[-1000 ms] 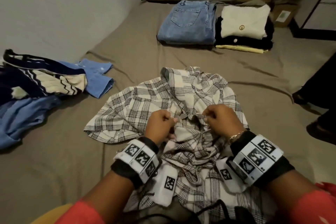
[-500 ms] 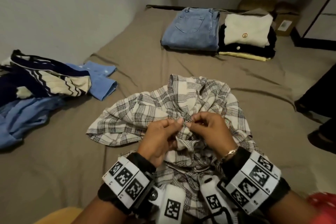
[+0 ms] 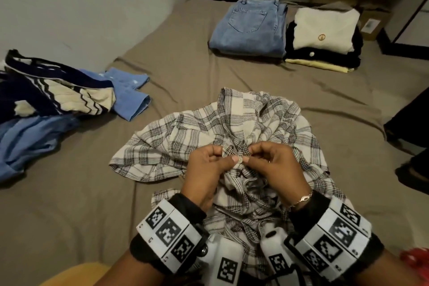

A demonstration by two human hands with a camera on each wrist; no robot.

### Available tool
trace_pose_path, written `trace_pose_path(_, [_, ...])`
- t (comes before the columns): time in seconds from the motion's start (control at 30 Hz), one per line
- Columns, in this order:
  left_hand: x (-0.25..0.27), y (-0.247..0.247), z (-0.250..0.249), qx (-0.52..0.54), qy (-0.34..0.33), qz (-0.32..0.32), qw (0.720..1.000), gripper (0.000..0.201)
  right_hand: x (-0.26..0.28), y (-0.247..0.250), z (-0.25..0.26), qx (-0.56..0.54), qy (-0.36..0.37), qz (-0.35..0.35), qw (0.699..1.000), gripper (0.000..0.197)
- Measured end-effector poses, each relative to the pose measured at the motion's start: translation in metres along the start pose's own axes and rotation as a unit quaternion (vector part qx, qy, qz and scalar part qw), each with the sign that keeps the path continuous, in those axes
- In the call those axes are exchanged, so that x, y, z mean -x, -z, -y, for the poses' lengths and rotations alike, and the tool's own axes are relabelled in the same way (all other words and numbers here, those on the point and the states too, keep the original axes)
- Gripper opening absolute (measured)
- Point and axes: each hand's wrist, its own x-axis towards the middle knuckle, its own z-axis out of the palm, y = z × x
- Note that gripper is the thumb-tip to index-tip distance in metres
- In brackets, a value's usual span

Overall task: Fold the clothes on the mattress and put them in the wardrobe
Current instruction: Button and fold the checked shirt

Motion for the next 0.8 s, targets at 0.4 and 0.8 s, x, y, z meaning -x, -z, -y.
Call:
trace_pose_path(0.4, [0.002,-0.004,0.008,-0.107,-0.130,-0.054,0.984,0.025,0.003,0.000,0.003,-0.010,0.009,0.015,1.000,0.015])
trace_pose_path(0.8, [0.012,-0.009,0.008,-0.027,-0.048,-0.012,0.998,0.020,0.013,-0.010,-0.006,0.299,0.263,-0.099,0.912,0.016])
